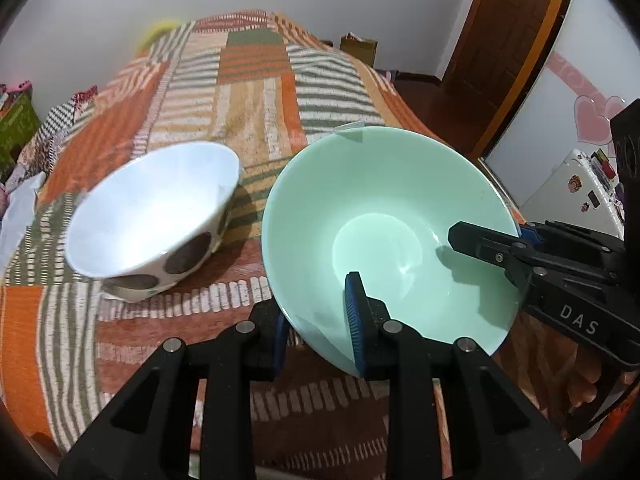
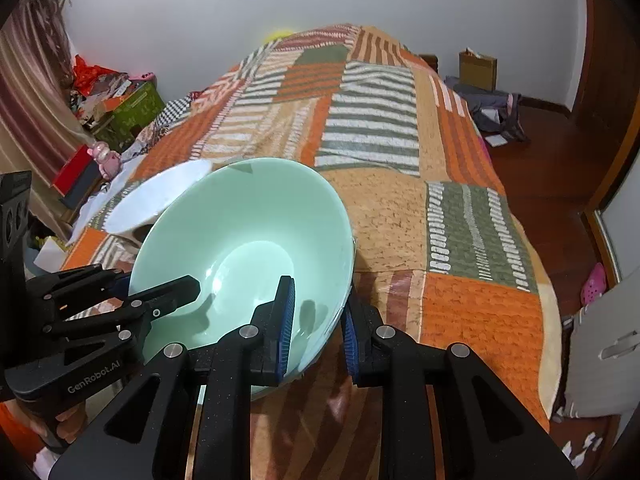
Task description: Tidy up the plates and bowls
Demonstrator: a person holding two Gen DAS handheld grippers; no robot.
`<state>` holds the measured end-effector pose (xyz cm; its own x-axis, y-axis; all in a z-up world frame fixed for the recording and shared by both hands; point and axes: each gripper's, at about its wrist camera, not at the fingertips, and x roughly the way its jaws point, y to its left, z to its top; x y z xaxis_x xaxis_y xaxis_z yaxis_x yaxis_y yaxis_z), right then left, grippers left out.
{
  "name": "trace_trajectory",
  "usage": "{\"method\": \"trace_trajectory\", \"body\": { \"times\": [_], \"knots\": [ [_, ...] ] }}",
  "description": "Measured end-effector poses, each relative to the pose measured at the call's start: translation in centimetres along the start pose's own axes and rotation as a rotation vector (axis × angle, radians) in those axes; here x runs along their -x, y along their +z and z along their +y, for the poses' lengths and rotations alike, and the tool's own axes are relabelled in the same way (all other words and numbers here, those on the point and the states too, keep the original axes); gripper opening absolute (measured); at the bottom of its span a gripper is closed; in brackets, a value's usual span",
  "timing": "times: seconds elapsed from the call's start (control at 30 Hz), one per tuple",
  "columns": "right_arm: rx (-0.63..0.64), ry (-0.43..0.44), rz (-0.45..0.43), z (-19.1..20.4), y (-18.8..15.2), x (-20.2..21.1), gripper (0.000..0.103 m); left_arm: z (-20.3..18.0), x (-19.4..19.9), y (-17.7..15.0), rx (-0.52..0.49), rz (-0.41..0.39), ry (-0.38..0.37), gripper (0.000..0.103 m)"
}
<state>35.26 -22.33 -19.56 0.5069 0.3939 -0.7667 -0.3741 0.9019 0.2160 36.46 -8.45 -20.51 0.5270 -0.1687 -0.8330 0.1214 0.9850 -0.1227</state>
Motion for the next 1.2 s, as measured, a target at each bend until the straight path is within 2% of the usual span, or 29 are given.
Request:
{"method": "trace_trajectory", "body": {
  "times": [0.6, 1.2],
  "knots": [
    [0.059, 0.02, -0.117, 6.3, -0.4, 6.6, 0.02, 1.1, 10.7, -2.5, 0.004, -0.096, -0.008, 0.026],
    [0.086, 0.048, -0.161, 13.8, -3.7, 9.1, 0.02, 5.3, 20.0, -9.5, 0.047, -0.178, 0.001, 0.026]
  ]
}}
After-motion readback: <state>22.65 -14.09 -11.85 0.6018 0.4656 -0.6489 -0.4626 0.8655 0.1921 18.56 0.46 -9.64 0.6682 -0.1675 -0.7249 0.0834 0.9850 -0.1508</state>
